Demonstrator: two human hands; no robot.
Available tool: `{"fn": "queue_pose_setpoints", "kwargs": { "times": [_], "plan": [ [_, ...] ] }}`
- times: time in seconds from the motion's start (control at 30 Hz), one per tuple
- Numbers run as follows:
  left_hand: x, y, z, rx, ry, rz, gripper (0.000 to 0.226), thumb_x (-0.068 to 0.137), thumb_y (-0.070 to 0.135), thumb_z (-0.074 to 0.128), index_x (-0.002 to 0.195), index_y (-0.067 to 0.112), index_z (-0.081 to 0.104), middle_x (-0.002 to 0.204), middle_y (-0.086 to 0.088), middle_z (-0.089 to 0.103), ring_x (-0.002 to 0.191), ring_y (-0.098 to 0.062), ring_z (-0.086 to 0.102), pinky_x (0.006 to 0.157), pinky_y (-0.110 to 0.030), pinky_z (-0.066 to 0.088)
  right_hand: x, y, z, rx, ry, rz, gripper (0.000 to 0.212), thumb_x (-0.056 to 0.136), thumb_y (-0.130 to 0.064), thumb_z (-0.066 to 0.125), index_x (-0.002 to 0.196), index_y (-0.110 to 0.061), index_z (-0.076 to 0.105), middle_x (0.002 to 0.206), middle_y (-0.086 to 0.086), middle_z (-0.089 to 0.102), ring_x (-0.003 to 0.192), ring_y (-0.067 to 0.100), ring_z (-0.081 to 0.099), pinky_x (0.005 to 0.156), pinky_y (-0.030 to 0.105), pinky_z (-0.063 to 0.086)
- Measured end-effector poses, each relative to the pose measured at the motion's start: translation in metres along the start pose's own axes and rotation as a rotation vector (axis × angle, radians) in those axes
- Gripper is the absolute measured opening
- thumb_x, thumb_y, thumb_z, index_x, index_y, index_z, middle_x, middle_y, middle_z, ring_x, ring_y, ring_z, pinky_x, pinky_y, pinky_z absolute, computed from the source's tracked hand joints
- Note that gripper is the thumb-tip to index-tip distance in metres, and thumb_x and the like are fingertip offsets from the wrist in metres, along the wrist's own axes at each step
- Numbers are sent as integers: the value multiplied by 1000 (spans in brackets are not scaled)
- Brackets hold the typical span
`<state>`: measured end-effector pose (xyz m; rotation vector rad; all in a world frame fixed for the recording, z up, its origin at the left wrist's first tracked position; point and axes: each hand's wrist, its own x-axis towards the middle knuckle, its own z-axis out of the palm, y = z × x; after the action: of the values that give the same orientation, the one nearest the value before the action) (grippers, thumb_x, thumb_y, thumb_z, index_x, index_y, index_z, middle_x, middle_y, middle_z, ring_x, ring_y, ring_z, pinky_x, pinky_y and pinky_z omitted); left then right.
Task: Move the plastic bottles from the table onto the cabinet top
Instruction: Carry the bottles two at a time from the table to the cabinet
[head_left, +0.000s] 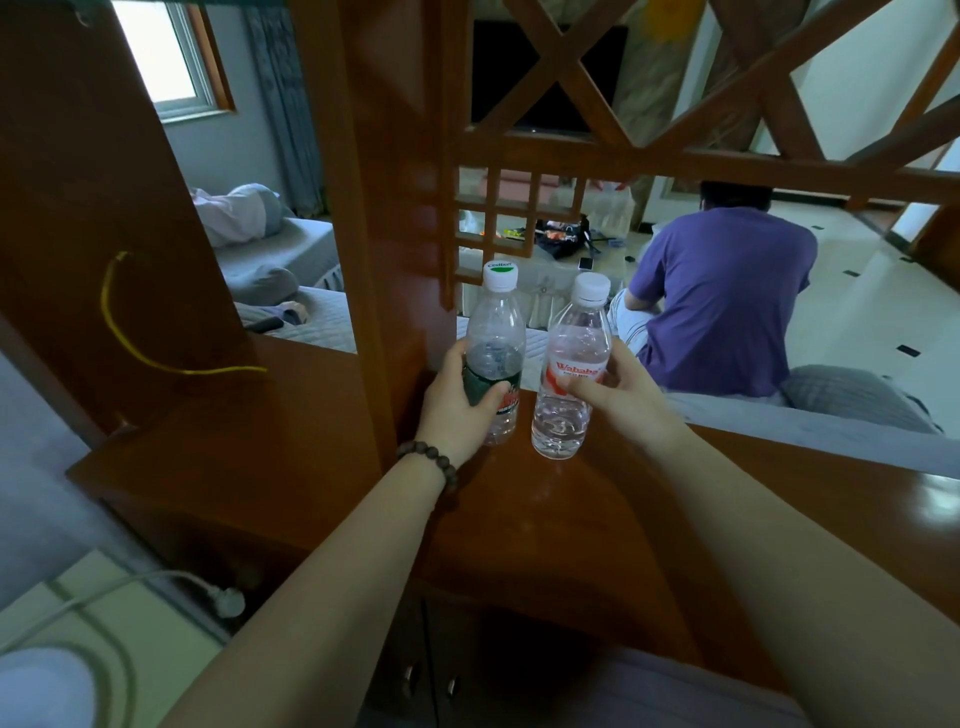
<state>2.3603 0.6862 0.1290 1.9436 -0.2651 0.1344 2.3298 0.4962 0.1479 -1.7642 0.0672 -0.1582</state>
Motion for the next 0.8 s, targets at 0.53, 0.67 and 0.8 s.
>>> {"fn": "queue_pose_setpoints", "kwargs": {
  "times": [0.53, 0.67, 0.8],
  "plan": [
    [-30, 15, 1, 172, 54, 3, 83, 87, 33, 66, 151, 20, 15, 150, -1, 35, 135, -16, 35, 94, -19, 26, -22, 14, -8, -177, 53, 37, 86, 82, -35, 71, 149, -24, 19, 151, 3, 36, 138, 20, 34, 110, 41, 32],
    [-49, 10, 4, 279, 63, -10, 83, 88, 38, 62, 152, 18, 12, 153, -3, 29, 138, -17, 31, 97, -20, 23, -41, 26, -7, -391, 86, 17, 84, 84, -45, 64, 150, -19, 19, 155, 5, 29, 141, 23, 30, 113, 43, 29],
    [-73, 1, 7, 415, 57, 74, 73, 89, 40, 58, 149, 18, 23, 149, -2, 37, 137, -17, 34, 107, -24, 26, -69, 32, -7, -613, 124, -38, 76, 89, -49, 55, 149, -14, 24, 154, 8, 30, 142, 23, 27, 112, 37, 25]
  ]
}}
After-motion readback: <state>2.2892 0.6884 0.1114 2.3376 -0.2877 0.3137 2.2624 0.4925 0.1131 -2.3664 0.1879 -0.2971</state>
